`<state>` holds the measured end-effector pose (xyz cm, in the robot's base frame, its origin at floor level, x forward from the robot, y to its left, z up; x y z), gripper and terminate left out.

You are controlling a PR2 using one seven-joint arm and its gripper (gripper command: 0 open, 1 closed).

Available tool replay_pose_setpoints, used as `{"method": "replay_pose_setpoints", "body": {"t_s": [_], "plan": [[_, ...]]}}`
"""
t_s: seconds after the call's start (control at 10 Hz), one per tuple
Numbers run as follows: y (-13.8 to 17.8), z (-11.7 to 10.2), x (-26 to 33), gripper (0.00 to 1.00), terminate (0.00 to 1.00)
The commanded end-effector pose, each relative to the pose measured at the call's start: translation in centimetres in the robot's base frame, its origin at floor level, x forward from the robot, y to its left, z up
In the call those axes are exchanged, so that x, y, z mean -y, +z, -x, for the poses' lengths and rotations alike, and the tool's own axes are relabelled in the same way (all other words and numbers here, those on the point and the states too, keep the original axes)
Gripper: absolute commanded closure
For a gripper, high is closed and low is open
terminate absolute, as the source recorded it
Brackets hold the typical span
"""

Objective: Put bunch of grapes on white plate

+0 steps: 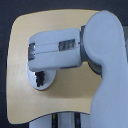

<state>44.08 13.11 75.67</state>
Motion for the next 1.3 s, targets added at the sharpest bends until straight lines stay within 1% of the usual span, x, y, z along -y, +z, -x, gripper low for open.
{"method": "replay_pose_setpoints", "body": {"t_s": [0.0,0.6,1.2], "plan": [[-2.1,-0.3,-0.3,1.0,0.0],[-2.5,-1.4,-0.7,1.0,0.0],[-1.9,-2.5,-0.6,1.0,0.0]]}}
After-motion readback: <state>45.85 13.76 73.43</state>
